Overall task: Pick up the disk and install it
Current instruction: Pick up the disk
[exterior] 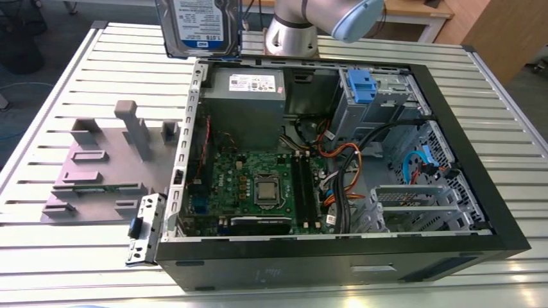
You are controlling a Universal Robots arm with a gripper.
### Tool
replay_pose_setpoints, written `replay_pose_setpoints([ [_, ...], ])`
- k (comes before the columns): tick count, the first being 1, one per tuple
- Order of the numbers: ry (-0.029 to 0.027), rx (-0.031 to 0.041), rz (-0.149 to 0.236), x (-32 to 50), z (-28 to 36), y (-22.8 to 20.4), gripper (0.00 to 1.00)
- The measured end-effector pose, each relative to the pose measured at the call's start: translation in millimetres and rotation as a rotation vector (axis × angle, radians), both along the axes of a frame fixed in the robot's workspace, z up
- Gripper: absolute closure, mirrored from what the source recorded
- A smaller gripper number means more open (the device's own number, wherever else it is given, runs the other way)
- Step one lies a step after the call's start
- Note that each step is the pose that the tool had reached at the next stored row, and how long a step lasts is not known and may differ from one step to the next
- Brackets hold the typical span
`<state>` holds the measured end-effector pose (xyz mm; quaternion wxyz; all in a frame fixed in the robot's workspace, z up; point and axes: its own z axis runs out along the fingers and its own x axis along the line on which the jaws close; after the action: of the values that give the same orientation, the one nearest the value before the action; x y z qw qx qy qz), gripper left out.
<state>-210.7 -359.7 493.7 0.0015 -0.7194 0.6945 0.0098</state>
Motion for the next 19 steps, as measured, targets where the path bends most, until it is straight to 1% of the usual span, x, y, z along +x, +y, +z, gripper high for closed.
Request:
replay_pose_setpoints([
  [19, 0.0000, 0.0000, 0.000, 6.0, 0.0, 0.0, 0.64],
])
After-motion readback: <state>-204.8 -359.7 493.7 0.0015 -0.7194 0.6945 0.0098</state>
